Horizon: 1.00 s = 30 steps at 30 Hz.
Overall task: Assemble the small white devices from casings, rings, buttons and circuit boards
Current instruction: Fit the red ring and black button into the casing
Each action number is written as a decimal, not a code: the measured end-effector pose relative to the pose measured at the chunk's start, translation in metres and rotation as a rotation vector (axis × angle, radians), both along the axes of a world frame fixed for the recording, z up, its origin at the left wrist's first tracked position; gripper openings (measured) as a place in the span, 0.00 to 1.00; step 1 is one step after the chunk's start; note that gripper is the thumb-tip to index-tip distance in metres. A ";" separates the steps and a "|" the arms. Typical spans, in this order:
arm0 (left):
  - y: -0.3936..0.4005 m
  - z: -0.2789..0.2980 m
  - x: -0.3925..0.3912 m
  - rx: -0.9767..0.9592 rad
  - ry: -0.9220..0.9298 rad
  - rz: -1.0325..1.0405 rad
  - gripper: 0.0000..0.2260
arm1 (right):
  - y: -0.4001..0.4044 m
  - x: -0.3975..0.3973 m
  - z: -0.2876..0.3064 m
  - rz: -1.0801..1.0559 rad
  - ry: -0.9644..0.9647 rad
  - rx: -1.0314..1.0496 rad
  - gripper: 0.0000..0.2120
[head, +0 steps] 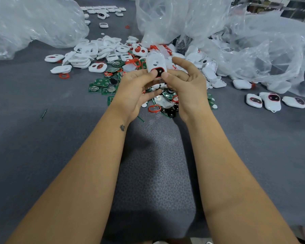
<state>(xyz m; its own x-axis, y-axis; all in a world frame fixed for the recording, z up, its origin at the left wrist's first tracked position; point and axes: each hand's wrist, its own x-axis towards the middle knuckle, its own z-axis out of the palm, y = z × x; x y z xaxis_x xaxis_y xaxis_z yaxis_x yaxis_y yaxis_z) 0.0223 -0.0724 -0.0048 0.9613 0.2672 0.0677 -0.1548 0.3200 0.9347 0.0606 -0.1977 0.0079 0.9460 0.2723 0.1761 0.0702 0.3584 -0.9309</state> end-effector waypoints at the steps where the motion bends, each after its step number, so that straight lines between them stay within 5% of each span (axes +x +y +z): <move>1: 0.000 0.000 0.001 -0.029 0.007 -0.002 0.06 | 0.000 0.000 0.000 -0.006 0.006 0.001 0.21; 10: 0.003 -0.002 0.001 -0.054 0.012 -0.009 0.06 | 0.000 0.000 0.000 -0.098 0.013 0.029 0.17; 14: 0.004 -0.002 0.003 -0.149 0.079 0.019 0.12 | 0.007 -0.002 -0.006 -0.302 -0.310 -0.298 0.17; 19: 0.002 -0.003 0.005 -0.152 0.047 0.026 0.07 | 0.015 -0.006 -0.017 -0.219 -0.615 -0.683 0.24; 25: 0.007 -0.001 0.005 -0.268 0.043 0.246 0.09 | 0.018 -0.013 -0.015 -0.100 -0.636 -0.632 0.18; 30: 0.014 0.002 0.004 -0.398 -0.006 0.348 0.08 | 0.012 -0.008 -0.004 -0.226 -0.348 -0.331 0.18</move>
<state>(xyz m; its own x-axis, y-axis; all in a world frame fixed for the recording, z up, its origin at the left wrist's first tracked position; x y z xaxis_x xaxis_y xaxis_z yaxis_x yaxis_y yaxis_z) 0.0266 -0.0584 -0.0025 0.8112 0.5764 -0.0984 -0.3201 0.5786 0.7502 0.0526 -0.1857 0.0038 0.8883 0.1628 0.4295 0.4368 -0.0101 -0.8995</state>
